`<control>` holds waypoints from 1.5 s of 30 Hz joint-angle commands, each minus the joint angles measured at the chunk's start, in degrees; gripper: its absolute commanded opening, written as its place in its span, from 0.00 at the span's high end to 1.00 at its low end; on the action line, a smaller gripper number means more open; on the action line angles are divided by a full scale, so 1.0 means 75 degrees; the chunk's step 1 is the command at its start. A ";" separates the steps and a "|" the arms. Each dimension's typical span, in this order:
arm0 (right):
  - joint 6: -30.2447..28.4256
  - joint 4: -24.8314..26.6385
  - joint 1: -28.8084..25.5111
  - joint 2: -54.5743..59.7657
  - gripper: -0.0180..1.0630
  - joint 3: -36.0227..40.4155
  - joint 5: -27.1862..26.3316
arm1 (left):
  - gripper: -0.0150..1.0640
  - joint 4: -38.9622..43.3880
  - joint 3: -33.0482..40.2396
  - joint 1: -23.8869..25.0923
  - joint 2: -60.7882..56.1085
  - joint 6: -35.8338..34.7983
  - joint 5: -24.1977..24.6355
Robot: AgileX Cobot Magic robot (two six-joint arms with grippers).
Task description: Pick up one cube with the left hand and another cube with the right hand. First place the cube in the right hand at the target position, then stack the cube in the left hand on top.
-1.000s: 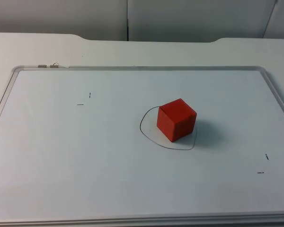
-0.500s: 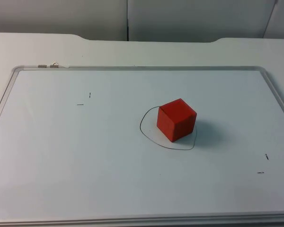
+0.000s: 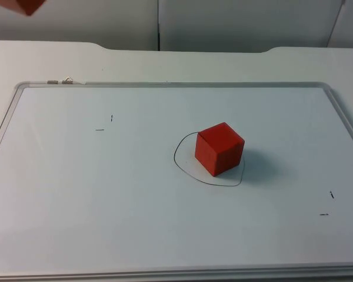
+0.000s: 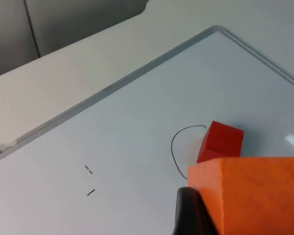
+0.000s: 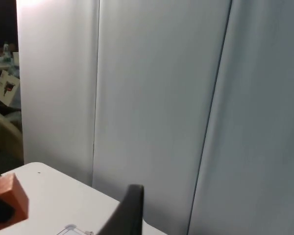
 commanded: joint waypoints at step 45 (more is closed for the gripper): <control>0.0033 -0.0051 0.0016 -0.0018 0.13 0.0031 0.0089 | 0.99 0.1212 -0.4225 -0.2606 0.7100 -0.0626 -0.0990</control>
